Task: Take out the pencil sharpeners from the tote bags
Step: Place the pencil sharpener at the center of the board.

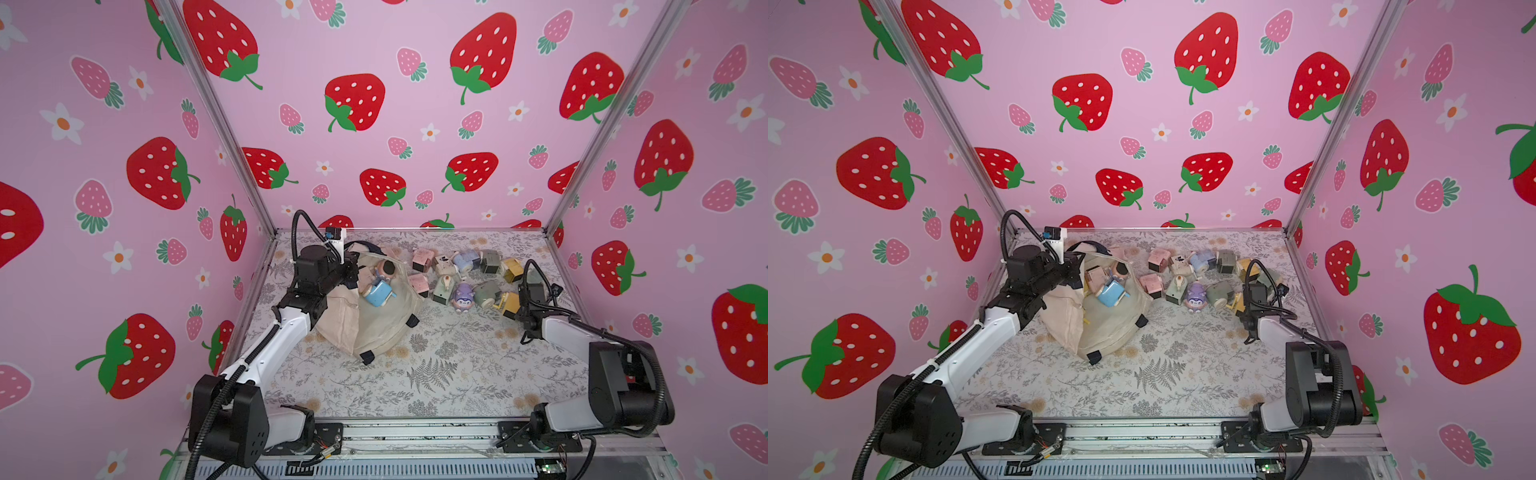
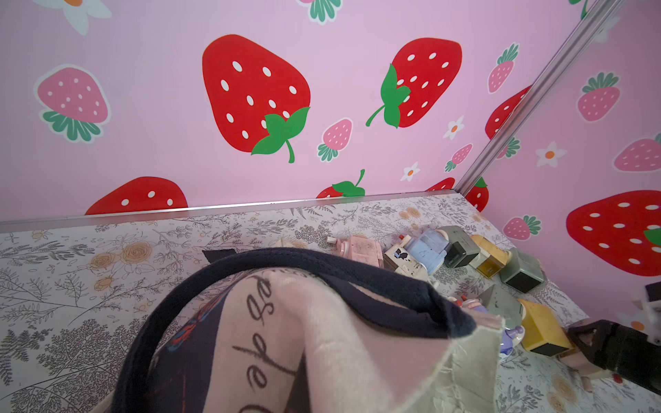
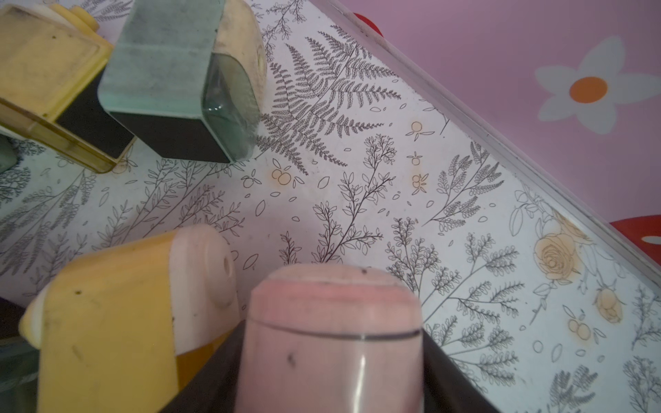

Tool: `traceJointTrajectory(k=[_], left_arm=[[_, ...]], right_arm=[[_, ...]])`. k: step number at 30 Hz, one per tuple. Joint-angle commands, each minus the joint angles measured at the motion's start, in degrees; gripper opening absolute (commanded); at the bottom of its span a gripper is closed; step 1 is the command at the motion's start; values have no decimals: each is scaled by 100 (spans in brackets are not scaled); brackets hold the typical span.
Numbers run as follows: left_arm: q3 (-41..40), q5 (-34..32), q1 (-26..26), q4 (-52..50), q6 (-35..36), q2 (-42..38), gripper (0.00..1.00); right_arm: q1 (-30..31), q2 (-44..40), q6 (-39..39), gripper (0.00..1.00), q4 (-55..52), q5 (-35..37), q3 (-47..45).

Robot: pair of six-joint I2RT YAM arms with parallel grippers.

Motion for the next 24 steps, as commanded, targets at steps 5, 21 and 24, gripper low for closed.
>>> traceJointTrajectory(k=[5, 21, 24], left_arm=[[399, 209, -66, 539, 51, -33, 0], [346, 200, -84, 558, 60, -108, 0], [383, 191, -86, 519, 63, -70, 0]], right_arm=[[-6, -552, -329, 65, 135, -132, -62], [2967, -718, -3267, 79, 579, 26, 1267], [3208, -726, -3507, 56, 619, 397, 1446]])
